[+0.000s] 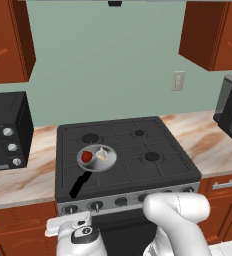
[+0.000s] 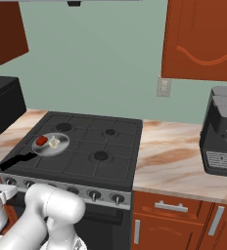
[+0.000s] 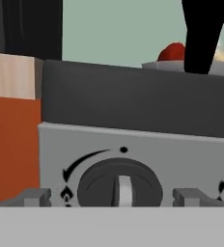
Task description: Put the bell pepper and garlic in the pan. Then turn on the front left burner and set the heat to medium.
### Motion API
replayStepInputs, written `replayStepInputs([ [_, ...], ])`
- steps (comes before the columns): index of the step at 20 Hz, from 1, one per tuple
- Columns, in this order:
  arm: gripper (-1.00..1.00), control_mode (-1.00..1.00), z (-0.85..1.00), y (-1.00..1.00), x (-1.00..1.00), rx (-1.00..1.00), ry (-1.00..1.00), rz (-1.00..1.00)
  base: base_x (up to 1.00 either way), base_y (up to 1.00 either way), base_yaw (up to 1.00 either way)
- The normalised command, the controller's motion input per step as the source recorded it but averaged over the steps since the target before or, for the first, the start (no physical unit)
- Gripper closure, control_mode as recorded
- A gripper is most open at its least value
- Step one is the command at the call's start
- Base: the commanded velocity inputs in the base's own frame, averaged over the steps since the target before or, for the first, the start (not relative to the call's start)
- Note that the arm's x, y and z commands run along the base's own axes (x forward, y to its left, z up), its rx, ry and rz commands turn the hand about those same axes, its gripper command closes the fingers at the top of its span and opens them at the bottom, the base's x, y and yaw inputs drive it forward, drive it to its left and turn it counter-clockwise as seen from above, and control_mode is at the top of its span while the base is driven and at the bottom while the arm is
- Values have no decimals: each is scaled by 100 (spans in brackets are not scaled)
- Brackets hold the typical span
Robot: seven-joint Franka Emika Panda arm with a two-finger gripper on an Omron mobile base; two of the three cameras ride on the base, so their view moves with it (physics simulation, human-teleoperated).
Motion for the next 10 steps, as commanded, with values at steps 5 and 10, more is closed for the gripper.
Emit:
replayStepInputs([
  [5,-100,-100,0,0,14,0,-1,0,0,0,0],
  [10,-100,-100,-17,0,11,0,0,0,0,0,0],
])
